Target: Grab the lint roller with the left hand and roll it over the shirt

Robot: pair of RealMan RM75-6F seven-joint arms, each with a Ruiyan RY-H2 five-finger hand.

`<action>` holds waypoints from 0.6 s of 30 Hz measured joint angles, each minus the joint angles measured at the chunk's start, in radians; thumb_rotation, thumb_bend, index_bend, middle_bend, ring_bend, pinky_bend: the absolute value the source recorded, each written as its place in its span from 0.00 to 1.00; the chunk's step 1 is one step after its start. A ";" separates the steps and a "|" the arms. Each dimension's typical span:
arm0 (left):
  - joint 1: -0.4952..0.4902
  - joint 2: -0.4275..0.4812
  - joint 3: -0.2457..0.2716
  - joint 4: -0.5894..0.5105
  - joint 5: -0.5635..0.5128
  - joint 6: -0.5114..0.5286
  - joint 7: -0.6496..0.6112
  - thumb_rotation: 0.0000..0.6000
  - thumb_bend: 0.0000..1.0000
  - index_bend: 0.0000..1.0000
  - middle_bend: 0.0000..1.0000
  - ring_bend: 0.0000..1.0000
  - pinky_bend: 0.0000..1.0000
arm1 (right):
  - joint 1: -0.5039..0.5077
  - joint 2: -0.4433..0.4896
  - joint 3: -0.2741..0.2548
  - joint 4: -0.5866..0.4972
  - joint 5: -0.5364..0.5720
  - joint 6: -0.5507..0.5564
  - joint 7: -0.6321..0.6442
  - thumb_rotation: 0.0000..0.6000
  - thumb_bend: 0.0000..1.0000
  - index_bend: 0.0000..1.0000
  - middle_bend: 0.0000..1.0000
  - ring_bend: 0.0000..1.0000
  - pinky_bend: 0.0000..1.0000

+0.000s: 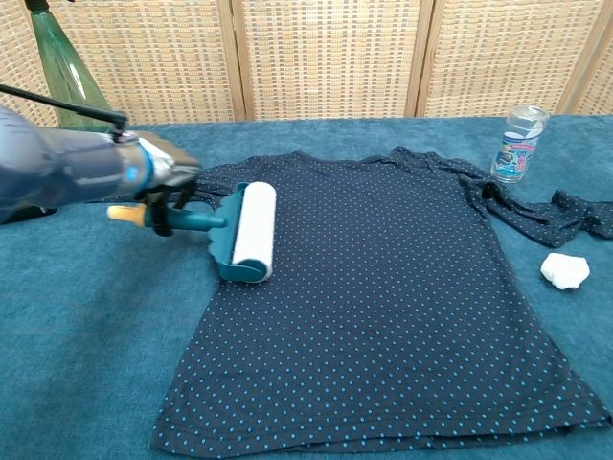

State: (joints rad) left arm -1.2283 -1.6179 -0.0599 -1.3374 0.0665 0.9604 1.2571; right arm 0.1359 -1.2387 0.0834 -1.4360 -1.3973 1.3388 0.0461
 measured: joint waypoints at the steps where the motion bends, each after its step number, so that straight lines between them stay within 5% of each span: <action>1: 0.008 0.009 0.005 -0.004 0.009 -0.002 -0.008 1.00 0.53 0.88 0.86 0.69 0.65 | 0.000 -0.001 -0.001 -0.001 -0.001 0.000 -0.002 1.00 0.15 0.05 0.00 0.00 0.00; 13: 0.086 0.111 0.052 -0.051 0.146 -0.055 -0.134 1.00 0.52 0.86 0.80 0.66 0.57 | 0.000 -0.008 -0.010 -0.016 -0.018 0.011 -0.030 1.00 0.15 0.05 0.00 0.00 0.00; 15: 0.093 0.117 0.058 -0.053 0.175 -0.059 -0.150 1.00 0.51 0.77 0.71 0.59 0.47 | -0.001 -0.008 -0.011 -0.018 -0.020 0.013 -0.034 1.00 0.15 0.05 0.00 0.00 0.00; 18: 0.102 0.122 0.073 -0.054 0.223 -0.057 -0.163 1.00 0.44 0.48 0.43 0.36 0.28 | -0.001 -0.008 -0.012 -0.019 -0.020 0.014 -0.037 1.00 0.15 0.05 0.00 0.00 0.00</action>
State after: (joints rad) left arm -1.1259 -1.4963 0.0133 -1.3910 0.2893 0.9035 1.0937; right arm 0.1347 -1.2468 0.0716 -1.4553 -1.4178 1.3531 0.0093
